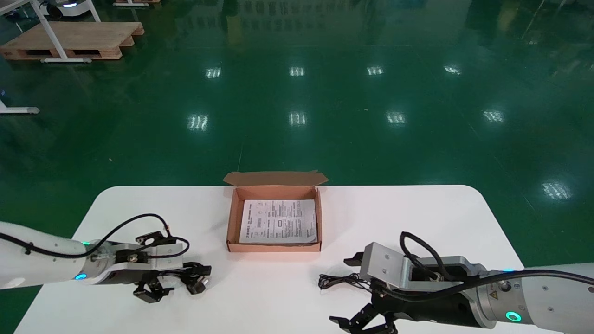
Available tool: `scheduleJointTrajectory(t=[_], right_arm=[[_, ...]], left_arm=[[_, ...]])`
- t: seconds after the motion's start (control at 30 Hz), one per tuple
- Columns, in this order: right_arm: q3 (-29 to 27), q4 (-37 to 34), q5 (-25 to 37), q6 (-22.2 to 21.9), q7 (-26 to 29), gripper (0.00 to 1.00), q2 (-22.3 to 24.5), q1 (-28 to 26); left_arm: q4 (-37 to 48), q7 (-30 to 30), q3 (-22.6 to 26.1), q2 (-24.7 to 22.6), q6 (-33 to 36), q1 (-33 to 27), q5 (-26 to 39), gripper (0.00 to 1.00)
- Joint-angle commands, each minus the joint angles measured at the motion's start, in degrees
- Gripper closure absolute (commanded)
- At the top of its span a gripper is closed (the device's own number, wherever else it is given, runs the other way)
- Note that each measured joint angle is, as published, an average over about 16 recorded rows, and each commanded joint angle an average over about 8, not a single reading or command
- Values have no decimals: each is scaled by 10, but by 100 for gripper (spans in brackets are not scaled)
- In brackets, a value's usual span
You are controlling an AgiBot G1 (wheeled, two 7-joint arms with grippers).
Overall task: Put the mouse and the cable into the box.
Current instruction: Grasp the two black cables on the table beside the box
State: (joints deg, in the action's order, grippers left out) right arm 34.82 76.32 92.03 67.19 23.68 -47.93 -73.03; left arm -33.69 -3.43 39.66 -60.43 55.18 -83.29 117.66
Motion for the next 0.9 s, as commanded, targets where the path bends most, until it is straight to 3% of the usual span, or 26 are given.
scheduleJointTrajectory(t=[0.03,0.23,0.43,0.6,0.9], right_arm=[[1,1,1,-1,-4,0,-1,1],[41,-26,127,-46,17,0,-45,-2],[80,-105,248,-95,39,0,-113,-13],[93,-178,283,-129,27,0,-158,-23],[100,-273,293,-164,-4,0,-207,-43]], left_arm=[[10,-7,0,-3,2,-5,-2,0],[28,-20,-1,-8,1,-12,-6,0],[42,-30,-2,-11,-1,-16,-9,0],[50,-37,-3,-14,-2,-19,-11,0],[62,-45,-4,-17,-3,-22,-14,0]])
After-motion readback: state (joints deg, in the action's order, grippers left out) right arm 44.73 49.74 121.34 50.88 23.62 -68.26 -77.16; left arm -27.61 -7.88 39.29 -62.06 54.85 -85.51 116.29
